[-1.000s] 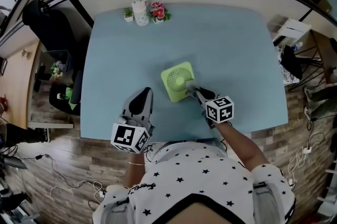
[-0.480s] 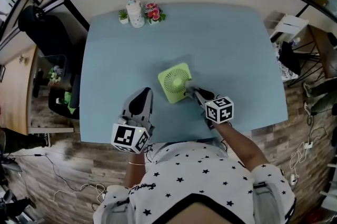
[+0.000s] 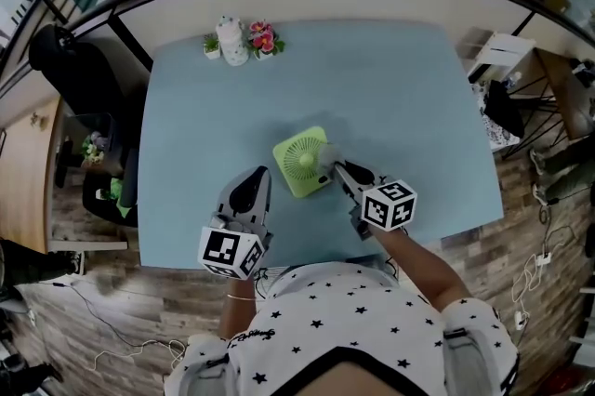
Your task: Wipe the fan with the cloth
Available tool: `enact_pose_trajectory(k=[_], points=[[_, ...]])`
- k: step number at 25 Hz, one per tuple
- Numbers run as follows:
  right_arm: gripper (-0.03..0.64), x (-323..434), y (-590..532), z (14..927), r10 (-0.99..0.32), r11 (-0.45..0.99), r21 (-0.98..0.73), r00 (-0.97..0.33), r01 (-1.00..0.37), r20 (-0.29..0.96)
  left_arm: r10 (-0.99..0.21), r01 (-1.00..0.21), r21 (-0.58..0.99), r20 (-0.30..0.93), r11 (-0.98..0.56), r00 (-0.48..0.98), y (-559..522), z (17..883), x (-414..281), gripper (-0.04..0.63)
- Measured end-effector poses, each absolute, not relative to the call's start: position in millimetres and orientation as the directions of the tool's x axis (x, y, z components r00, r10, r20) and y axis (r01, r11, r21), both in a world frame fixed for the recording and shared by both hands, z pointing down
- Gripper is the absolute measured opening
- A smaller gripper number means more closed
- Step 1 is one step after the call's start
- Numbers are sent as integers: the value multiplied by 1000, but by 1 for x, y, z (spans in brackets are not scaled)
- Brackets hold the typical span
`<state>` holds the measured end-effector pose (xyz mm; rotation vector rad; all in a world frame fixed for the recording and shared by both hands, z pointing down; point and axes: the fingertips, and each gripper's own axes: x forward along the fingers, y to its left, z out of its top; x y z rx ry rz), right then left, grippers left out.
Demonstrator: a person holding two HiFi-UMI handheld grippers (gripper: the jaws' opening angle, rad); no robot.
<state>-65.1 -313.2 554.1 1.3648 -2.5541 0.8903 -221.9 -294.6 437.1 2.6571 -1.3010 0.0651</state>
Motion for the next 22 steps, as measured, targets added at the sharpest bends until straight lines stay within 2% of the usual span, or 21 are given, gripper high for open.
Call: enact_pose_trajectory(k=[11,22], points=[[28,-56,-325,480,-796,475,-389,-574,-789,193,-759,-766,136,112,-628,642,-301,433,-211,32],[26,-59,-322,478,-790,473,-405,-580,-782,197,-758,-766,134,111,-629,643,-300,432,-213,32]])
